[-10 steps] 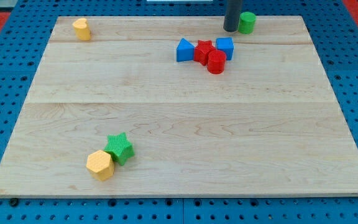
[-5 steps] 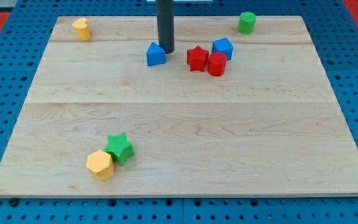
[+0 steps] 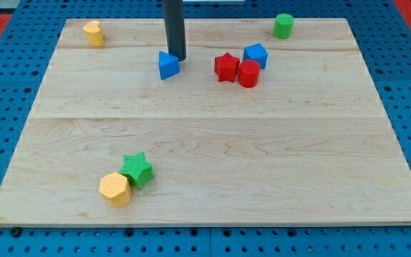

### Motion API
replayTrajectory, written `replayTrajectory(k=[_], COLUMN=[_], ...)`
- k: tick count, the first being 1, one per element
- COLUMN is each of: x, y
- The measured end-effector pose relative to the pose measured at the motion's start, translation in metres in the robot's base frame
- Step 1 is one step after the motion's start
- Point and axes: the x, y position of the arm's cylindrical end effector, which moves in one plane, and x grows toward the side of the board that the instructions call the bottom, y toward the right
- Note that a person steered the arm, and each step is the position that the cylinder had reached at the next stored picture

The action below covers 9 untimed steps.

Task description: Move blue triangle to the top right of the board

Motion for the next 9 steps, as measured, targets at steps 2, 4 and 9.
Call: replayTrajectory(k=[2,4,9], x=[0.001,0.01,0.049], y=[-0.004,-0.086,-0.033])
